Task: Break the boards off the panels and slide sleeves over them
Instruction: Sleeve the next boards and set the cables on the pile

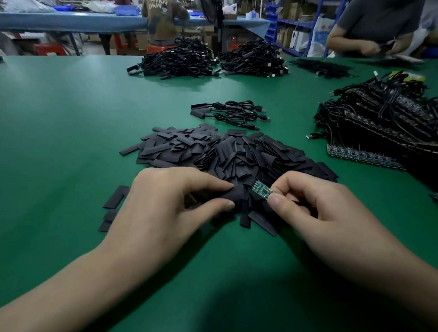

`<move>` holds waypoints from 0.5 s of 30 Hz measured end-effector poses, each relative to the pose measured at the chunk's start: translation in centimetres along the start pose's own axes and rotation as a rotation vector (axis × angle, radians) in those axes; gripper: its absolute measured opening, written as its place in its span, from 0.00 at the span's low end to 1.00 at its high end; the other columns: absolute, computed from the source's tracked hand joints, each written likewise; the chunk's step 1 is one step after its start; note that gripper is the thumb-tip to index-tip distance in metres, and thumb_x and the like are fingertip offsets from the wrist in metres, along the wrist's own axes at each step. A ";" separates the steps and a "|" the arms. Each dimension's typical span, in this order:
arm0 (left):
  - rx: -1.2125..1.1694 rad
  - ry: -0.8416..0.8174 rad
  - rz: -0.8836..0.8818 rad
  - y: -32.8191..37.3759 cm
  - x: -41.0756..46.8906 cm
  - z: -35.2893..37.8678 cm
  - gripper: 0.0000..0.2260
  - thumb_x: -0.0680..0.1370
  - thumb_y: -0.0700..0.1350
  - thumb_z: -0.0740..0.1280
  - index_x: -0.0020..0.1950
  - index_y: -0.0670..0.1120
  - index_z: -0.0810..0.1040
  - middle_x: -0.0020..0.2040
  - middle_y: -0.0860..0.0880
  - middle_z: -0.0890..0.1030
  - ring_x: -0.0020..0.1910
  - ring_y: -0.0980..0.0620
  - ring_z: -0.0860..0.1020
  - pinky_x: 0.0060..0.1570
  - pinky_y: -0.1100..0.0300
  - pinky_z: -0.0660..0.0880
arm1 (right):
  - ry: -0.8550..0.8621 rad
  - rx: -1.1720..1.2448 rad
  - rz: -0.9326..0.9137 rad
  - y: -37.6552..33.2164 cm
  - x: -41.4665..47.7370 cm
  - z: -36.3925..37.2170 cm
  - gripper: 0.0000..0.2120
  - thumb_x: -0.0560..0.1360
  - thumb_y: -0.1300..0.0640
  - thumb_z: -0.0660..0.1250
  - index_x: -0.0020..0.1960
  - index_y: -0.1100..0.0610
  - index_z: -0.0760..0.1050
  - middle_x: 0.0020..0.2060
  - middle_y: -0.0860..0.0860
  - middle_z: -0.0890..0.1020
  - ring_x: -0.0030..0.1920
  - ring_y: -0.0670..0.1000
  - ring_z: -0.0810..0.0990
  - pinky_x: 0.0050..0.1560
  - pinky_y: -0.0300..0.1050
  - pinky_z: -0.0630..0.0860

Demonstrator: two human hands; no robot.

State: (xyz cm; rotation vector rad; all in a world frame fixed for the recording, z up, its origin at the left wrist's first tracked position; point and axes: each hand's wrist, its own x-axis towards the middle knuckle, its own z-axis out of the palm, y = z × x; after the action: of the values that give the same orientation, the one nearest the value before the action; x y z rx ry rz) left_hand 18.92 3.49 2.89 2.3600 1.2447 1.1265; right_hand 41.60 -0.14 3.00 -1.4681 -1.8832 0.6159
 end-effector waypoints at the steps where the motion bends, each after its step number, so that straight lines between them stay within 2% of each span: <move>1: -0.029 0.015 -0.020 -0.2 -0.1 0.1 0.10 0.70 0.56 0.75 0.49 0.56 0.87 0.37 0.60 0.85 0.34 0.62 0.81 0.39 0.59 0.79 | -0.007 -0.020 0.000 0.1 0.0 -0.1 0.11 0.76 0.41 0.61 0.45 0.49 0.74 0.28 0.46 0.71 0.28 0.42 0.66 0.33 0.38 0.66; 5: -0.053 0.000 -0.030 -0.4 -0.3 0.3 0.10 0.71 0.57 0.76 0.49 0.56 0.88 0.38 0.60 0.85 0.35 0.62 0.82 0.38 0.60 0.78 | -0.059 -0.111 -0.026 0.3 0.1 -0.1 0.11 0.76 0.41 0.60 0.45 0.48 0.74 0.28 0.42 0.72 0.28 0.43 0.69 0.33 0.37 0.66; 15: 0.023 -0.049 0.057 -0.9 -0.6 0.6 0.05 0.76 0.53 0.75 0.47 0.54 0.87 0.42 0.59 0.85 0.42 0.61 0.82 0.43 0.56 0.81 | -0.111 -0.110 -0.040 0.1 0.0 0.0 0.10 0.76 0.40 0.59 0.45 0.45 0.73 0.27 0.42 0.71 0.29 0.43 0.68 0.32 0.39 0.64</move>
State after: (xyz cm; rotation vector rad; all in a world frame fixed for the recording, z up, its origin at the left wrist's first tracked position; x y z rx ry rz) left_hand 18.62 3.66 1.67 2.4387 1.1877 1.0703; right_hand 41.67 -0.11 2.91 -1.4886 -2.0558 0.5937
